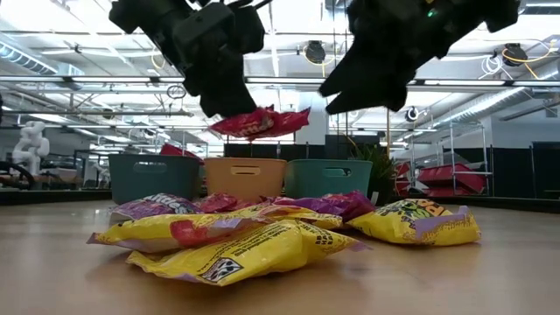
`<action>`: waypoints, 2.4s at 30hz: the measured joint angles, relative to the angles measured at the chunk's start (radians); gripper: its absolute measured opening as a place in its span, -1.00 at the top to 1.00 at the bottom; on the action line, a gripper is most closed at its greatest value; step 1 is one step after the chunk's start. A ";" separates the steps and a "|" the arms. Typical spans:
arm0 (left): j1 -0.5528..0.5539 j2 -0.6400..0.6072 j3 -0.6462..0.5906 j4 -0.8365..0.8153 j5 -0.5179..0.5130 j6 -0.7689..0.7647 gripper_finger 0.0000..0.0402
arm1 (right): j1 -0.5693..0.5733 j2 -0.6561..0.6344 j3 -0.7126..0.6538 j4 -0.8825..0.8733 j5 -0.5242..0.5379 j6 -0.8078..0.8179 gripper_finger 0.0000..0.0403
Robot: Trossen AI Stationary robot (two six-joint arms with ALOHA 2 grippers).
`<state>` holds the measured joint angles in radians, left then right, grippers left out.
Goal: Sort candy
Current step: Put the red candy into the yellow bin
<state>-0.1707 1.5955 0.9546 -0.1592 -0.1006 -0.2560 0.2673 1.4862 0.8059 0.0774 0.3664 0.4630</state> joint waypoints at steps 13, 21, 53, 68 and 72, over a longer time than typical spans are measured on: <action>-0.002 0.000 0.000 0.004 -0.001 0.000 0.92 | -0.031 0.047 0.000 0.079 -0.005 -0.034 -0.10; -0.002 0.000 0.001 0.004 -0.001 -0.022 0.91 | -0.031 0.047 0.000 0.076 -0.005 -0.034 -0.10; -0.002 -0.001 0.002 -0.007 0.011 -0.059 0.90 | -0.030 0.047 0.000 0.075 -0.034 -0.034 -0.10; 0.000 -0.001 0.002 -0.008 0.042 -0.080 0.90 | -0.030 0.047 0.000 0.075 -0.034 -0.033 -0.10; 0.001 -0.001 0.002 -0.017 0.044 -0.081 0.84 | -0.030 0.047 0.000 0.075 -0.034 -0.033 -0.10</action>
<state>-0.1696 1.5948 0.9569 -0.1764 -0.0570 -0.3370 0.2375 1.5337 0.8059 0.1524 0.3322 0.4297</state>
